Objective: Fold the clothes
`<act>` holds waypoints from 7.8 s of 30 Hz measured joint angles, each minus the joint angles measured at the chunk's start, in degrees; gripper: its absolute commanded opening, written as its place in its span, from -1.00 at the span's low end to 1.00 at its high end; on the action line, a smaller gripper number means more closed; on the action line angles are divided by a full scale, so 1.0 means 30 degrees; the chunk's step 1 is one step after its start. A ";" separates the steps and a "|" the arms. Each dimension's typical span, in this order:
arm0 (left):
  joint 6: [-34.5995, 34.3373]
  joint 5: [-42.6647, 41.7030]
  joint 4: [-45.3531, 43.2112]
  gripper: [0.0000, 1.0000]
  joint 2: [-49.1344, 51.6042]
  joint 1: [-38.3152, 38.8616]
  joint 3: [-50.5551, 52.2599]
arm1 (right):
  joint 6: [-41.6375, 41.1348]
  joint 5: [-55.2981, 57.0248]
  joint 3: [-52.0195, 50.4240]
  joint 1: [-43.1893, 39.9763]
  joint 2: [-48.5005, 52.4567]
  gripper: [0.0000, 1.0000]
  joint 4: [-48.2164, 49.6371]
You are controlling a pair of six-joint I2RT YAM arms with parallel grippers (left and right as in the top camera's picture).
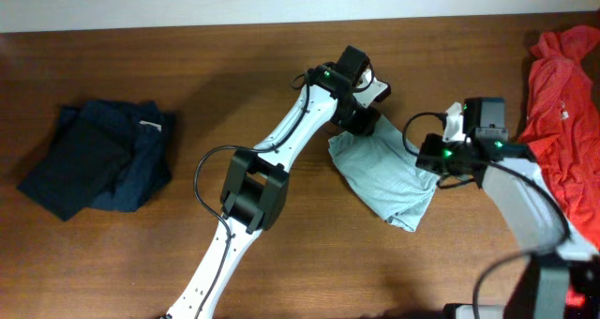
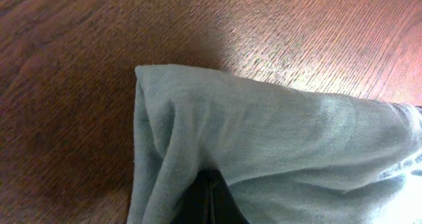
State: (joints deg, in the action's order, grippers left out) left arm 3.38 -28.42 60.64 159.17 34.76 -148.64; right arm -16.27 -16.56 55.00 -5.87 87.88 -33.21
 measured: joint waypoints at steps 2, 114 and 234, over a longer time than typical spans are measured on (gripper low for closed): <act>0.0000 0.0007 0.0051 -0.99 0.0000 0.0000 -0.0015 | -0.0328 0.0022 0.0000 0.0000 0.1311 -0.92 0.0816; -0.0918 0.0903 0.1880 -0.60 -0.0423 -0.1406 -0.0095 | -0.1683 0.3599 0.2215 -0.2120 0.0911 -0.91 -0.3300; -0.3009 -0.5792 0.4575 -0.99 -0.0350 -0.2084 0.2492 | 0.0160 0.5894 0.2193 0.2973 0.1814 -0.92 -0.3155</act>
State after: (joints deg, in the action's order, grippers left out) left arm -5.65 -45.80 74.37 158.12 28.51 -141.16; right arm -15.79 1.13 61.58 3.05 93.32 -42.68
